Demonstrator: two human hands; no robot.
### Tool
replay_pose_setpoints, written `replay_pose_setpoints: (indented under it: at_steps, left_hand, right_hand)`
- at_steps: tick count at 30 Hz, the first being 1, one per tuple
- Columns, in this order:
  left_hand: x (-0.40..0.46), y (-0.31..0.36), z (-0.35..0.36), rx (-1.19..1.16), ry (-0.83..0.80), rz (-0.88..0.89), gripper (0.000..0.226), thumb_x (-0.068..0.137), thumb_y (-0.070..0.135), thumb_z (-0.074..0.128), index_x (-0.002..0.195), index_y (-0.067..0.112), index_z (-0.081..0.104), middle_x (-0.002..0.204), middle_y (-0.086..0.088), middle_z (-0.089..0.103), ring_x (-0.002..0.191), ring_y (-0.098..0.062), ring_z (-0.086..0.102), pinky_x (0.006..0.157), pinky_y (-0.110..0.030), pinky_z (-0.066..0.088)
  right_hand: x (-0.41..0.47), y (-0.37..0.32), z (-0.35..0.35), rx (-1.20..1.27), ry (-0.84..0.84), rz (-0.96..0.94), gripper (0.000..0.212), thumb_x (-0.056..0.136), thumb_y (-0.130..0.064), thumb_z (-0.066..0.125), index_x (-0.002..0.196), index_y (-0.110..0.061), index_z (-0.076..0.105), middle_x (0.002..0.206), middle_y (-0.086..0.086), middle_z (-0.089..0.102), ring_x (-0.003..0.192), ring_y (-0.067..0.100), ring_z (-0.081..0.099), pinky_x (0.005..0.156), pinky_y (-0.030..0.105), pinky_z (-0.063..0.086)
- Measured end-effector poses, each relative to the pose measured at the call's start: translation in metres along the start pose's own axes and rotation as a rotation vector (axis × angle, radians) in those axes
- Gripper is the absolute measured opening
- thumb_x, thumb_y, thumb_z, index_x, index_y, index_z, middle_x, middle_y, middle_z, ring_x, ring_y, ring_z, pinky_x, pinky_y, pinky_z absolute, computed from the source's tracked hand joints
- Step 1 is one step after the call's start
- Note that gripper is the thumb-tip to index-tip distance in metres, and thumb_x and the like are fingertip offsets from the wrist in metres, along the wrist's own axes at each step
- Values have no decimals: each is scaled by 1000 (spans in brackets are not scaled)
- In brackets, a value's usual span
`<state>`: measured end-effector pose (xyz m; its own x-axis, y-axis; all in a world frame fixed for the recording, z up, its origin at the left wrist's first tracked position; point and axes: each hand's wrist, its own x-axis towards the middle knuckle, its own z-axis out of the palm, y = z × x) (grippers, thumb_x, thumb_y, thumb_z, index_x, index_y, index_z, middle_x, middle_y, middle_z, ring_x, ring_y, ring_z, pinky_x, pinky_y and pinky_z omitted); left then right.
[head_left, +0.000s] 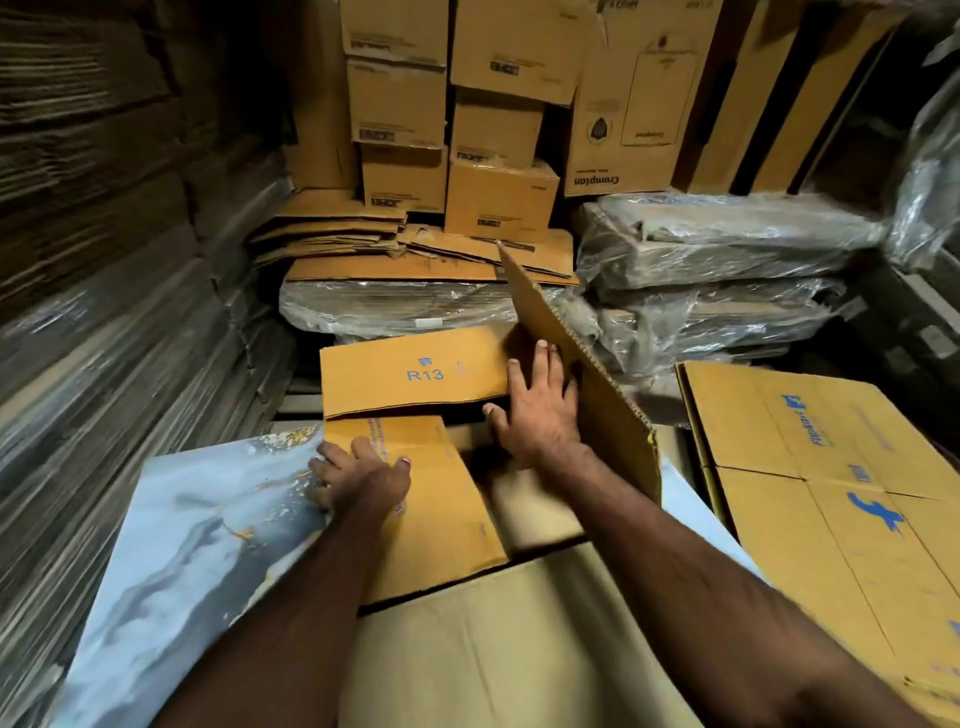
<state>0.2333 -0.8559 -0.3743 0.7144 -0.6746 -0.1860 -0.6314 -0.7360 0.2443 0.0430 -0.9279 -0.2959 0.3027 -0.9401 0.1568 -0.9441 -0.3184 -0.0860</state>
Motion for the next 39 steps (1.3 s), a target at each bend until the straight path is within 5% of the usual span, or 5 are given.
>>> replay_pose_setpoints:
  at_steps: [10,14,22,33,39]
  left_hand:
    - [5,1,14,196,87,10,83,80,75,48,146,28,31,160,-20,6,142,-37,20,108,-55,27]
    - [5,0,16,214,83,21,85,79,75,48,146,26,30,159,-21,6,141,-37,20,109,-52,25]
    - [8,-6,13,121,64,-7,90,76,76,53,147,28,26,159,-16,5,139,-34,23,108,-49,26]
    - [6,-6,0,-271,62,-118,109,76,61,68,153,12,9,149,-13,29,134,-35,36,107,-48,36]
    - [50,6,-26,-348,-33,-296,68,87,54,61,135,12,37,139,-16,41,126,-36,44,101,-44,41]
  right_hand:
    - [28,115,54,-106,-408,91,105,88,-56,61,157,-11,-5,164,19,-8,151,38,-4,118,63,9]
    - [27,114,73,-16,-333,87,116,80,-45,74,156,-7,-5,161,20,9,147,38,16,113,57,30]
    - [22,47,87,-108,-132,-169,82,95,-40,50,157,-9,7,162,22,7,150,38,4,118,60,3]
    - [29,0,103,15,-379,-306,88,89,-32,61,156,-13,7,164,18,1,151,36,1,122,53,12]
    - [64,-25,106,-65,-325,-335,98,88,-37,64,156,-19,-5,158,21,10,146,42,9,120,58,10]
